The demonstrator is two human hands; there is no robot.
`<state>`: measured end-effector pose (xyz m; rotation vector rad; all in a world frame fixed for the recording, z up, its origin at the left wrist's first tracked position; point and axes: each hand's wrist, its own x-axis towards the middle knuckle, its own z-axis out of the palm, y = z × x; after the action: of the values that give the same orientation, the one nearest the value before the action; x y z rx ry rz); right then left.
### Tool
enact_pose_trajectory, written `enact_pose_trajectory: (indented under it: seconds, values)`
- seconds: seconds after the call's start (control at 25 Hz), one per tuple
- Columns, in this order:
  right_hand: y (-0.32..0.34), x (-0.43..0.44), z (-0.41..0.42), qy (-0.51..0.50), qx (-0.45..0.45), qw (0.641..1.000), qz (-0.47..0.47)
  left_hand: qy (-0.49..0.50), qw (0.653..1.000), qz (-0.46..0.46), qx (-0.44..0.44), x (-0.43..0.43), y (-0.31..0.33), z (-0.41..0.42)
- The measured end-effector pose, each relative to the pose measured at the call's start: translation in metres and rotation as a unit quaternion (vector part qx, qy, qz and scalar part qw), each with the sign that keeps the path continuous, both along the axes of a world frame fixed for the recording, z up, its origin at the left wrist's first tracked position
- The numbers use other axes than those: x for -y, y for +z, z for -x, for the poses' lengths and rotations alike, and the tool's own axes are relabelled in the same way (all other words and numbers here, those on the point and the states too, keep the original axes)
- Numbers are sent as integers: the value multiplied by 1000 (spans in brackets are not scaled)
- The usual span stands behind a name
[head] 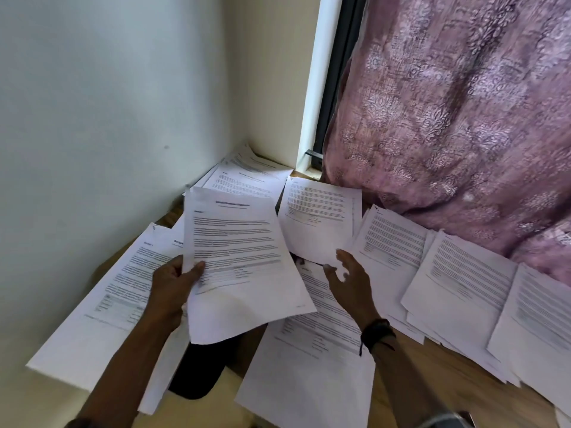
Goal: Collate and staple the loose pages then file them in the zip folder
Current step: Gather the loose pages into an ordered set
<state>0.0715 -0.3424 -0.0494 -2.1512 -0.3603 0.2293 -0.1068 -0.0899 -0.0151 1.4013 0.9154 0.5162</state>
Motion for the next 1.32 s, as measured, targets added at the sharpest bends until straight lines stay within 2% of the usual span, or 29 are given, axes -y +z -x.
enact_pose_trajectory:
  seconds: [0.2, 0.36, 0.48, 0.56, 0.72, 0.84, 0.96, 1.08, 1.16, 1.32]
  values:
    - [-9, -63, -20, 115, 88, 979, 145, 59, 995, 64, 42, -37, -10, 19]
    - [-19, -97, -21, 128, 144, 945, 264, 65, 992, 91, 57, -50, -4, 28]
    - [-21, -106, -18, 80, 162, 957, 226, 73, 990, 104, 62, -57, -2, 33]
    - [-14, -108, -11, 68, 210, 956, 194, 70, 988, 114, 71, -63, -4, 36]
    - [5, -101, 22, 116, 355, 923, 92, 53, 987, 117, 99, -63, 0, 37]
    - [5, -99, 40, 148, 324, 934, 24, 51, 985, 126, 106, -56, 4, 35]
    - [-14, -99, 20, 81, 306, 937, 147, 64, 983, 142, 94, -50, 3, 35]
    - [-14, -94, -9, 8, 189, 964, 187, 66, 984, 145, 83, -43, 4, 39]
    - [-7, -90, -21, -4, 167, 973, 157, 67, 983, 149, 79, -38, 6, 42]
    - [7, -88, -9, 9, 201, 979, 46, 55, 982, 161, 85, -31, 13, 45]
